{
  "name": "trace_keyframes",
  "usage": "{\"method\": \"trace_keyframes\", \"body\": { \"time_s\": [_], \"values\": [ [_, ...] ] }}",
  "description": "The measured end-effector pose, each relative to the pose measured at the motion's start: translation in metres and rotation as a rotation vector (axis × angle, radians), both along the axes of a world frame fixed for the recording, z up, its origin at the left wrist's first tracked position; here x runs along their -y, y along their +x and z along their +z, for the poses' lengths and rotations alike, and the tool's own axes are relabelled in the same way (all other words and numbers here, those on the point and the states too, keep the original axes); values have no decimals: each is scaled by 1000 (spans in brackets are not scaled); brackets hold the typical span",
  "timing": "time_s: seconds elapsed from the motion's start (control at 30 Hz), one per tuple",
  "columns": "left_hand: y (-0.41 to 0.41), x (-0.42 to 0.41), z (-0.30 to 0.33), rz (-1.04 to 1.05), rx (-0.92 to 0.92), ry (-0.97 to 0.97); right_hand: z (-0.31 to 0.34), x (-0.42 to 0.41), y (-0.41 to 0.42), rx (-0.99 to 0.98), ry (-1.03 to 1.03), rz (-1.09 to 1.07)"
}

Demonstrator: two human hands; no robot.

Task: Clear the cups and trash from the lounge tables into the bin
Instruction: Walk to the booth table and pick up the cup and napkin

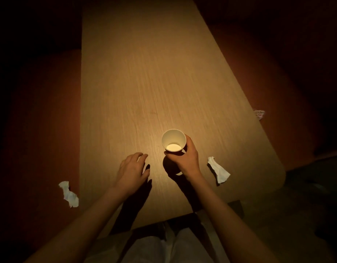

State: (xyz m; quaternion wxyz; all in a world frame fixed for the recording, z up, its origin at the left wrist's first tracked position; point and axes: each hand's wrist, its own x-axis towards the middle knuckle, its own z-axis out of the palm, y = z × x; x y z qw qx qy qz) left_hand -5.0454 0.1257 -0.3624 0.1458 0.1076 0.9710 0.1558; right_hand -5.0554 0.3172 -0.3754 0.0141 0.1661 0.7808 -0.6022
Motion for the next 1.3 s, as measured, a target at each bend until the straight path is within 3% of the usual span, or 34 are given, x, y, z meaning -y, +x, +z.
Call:
{"method": "trace_keyframes", "body": {
  "time_s": [0.13,0.4,0.67,0.93,1.07,1.17,1.3],
  "values": [
    [-11,-63,5,-140,-30,26,21,-62,19,-43,41,-106],
    [-1,-193,-14,-512,37,10,21,-185,90,59,34,-364],
    [0,-239,-50,-593,-7,-77,0,-231,144,144,24,-466],
    [-11,-210,-61,-544,-89,28,-6,-226,151,188,22,-488],
    [-9,-196,-59,-453,-61,156,0,-209,146,161,24,-486],
    [-11,-194,-41,-391,7,377,9,-193,153,127,42,-524],
    [-2,-195,7,-466,35,671,29,-169,178,107,65,-681]
  ]
}}
